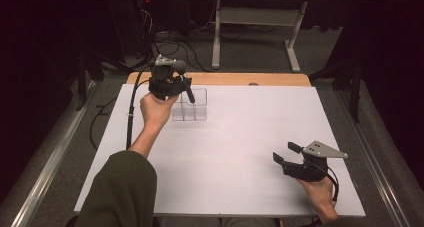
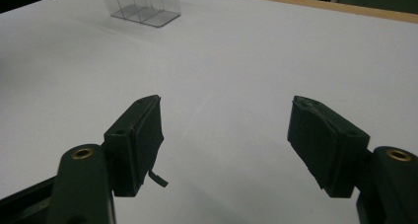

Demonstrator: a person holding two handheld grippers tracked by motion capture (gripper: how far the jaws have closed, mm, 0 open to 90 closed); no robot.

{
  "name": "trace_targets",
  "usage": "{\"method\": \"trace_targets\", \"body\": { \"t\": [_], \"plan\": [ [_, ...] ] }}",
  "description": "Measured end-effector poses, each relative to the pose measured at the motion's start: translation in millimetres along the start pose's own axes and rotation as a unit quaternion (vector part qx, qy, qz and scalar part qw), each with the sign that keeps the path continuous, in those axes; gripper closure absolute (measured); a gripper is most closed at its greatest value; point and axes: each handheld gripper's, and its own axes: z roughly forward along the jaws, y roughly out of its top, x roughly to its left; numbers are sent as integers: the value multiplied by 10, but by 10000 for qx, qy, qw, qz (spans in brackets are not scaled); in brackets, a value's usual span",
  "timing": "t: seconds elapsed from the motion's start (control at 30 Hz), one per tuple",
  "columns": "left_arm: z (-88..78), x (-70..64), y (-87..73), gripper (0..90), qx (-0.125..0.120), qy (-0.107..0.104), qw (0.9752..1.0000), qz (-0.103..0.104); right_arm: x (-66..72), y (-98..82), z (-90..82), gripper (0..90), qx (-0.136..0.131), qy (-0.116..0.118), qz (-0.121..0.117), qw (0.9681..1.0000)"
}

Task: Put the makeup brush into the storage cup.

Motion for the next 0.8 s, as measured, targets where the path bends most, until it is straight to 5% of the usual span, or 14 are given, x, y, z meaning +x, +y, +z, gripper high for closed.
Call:
{"method": "trace_targets", "body": {
  "t": [0.8],
  "plan": [
    [159, 47, -5, 702, 101, 275, 9996, -54, -7, 0, -3, 312, -13, 10, 14, 10000]
  ]
}}
